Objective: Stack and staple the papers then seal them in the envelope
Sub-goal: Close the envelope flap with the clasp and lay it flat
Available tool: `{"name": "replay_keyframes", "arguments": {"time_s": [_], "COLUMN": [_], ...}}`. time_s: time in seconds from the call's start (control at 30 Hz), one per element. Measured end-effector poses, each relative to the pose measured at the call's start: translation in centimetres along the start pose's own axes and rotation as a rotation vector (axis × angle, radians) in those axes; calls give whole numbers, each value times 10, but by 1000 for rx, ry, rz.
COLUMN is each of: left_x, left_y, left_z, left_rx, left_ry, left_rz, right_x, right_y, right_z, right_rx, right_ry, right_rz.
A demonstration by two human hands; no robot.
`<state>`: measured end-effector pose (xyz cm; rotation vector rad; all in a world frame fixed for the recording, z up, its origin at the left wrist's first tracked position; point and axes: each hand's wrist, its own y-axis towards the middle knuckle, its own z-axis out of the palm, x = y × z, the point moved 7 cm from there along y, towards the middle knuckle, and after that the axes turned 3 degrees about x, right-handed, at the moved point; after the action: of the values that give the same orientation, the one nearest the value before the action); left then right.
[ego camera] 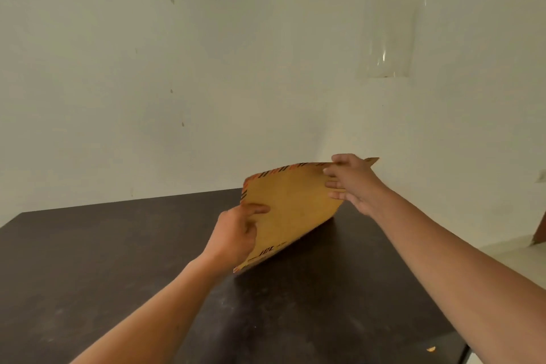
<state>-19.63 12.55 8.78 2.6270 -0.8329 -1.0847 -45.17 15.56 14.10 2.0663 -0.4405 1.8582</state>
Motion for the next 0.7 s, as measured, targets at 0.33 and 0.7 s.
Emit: {"name": "replay_keyframes", "arguments": {"time_s": [0.33,0.7], "left_x": [31,66], "left_y": [28,85], "left_z": [-28,-63], "left_rx": [-98,-101], "left_ry": [-257,-529], "left_rz": [-43,-135], "right_x": [-95,-82], "right_y": [30,107], "right_z": [-28,9], "right_rx": [91,170], "right_ry": [-85,7], "right_rz": [130,71]}}
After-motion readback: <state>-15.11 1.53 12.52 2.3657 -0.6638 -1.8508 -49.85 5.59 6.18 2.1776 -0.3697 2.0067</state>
